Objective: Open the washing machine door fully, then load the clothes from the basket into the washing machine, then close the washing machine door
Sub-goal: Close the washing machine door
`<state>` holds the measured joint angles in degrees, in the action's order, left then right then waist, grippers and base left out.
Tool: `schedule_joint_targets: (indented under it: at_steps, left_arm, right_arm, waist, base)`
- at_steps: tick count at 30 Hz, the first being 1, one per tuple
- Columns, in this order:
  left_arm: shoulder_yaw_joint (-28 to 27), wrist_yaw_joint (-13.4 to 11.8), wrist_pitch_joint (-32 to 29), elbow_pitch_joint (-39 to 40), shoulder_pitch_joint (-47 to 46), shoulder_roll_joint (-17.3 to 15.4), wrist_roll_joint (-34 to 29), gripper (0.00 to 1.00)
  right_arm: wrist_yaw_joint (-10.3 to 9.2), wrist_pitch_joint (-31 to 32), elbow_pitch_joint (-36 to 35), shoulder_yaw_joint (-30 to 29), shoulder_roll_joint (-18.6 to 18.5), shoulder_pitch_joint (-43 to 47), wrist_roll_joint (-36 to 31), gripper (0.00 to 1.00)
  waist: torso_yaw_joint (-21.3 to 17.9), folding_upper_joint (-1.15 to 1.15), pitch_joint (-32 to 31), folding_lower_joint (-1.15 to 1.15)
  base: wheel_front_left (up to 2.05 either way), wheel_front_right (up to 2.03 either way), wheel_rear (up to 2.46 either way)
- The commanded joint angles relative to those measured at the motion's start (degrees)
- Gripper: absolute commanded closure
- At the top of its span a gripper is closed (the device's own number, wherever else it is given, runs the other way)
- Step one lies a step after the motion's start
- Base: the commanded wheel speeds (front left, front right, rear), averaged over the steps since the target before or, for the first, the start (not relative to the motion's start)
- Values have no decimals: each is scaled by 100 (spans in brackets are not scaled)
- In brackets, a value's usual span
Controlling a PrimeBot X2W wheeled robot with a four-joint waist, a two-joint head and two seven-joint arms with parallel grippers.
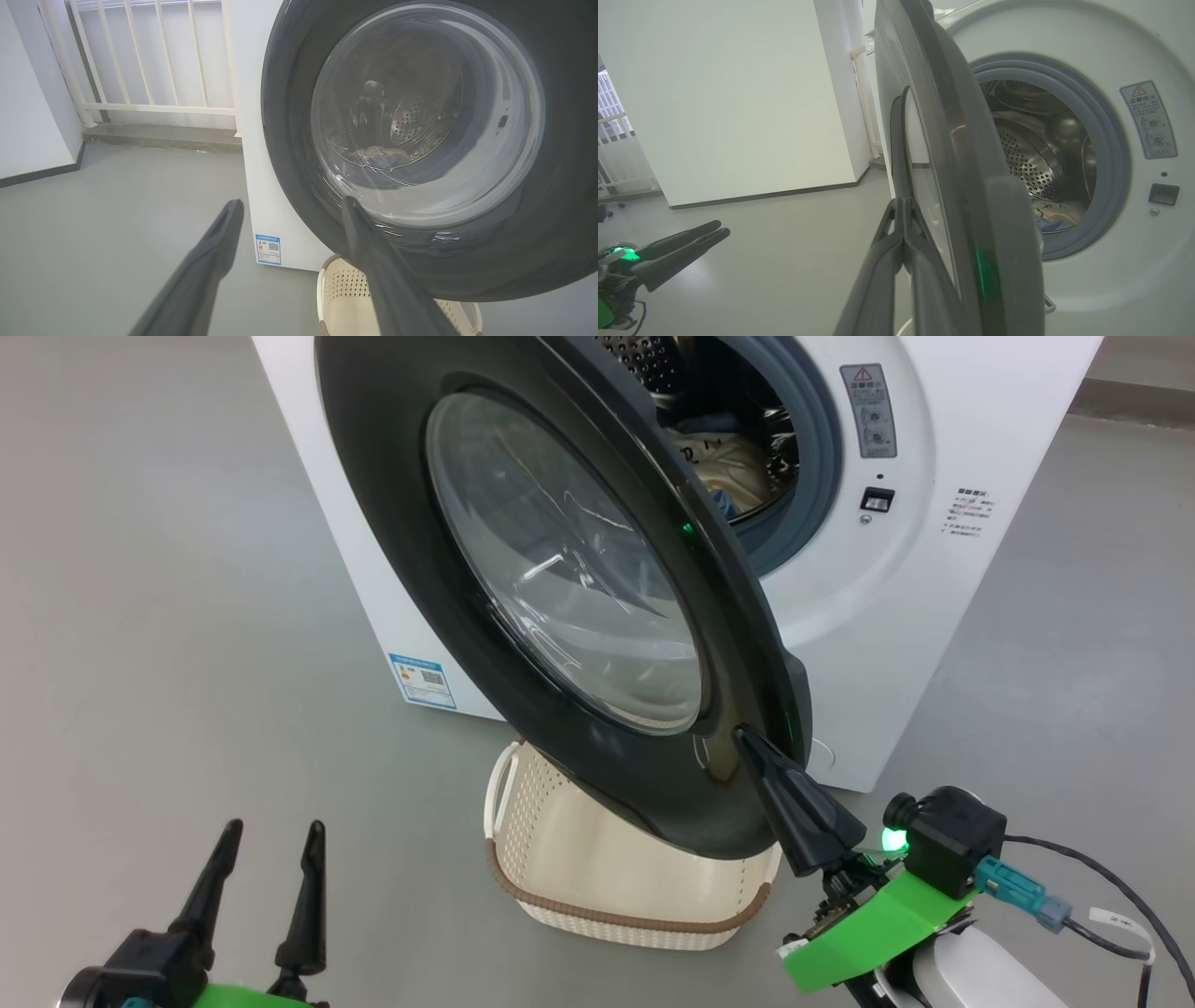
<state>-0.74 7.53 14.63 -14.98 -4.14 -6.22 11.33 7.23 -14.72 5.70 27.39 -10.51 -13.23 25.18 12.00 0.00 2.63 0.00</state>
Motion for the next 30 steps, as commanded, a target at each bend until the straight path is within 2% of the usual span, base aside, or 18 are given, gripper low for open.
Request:
schedule_joint_targets:
  at_steps: [1, 14, 30]
  left_arm:
    - [-210, -4, 37, 189, -33, -79, -58, 0]
    - [-211, -4, 37, 203, -50, -69, -56, 0]
    - [-135, -4, 37, 287, -61, -26, -98, 0]
  right_arm:
    - [25, -28, -46, 23, 82, -46, 33, 100]
    - [25, -28, 393, -92, 160, -197, 87, 100]
    - [25, -28, 719, -747, 109, -427, 106, 100]
  waist:
    - [10, 0, 4, 0]
    - [54, 0, 43, 0]
    - [112, 0, 95, 0]
  base:
    - [0, 0, 0]
    - [0, 0, 0]
    - [0, 0, 0]
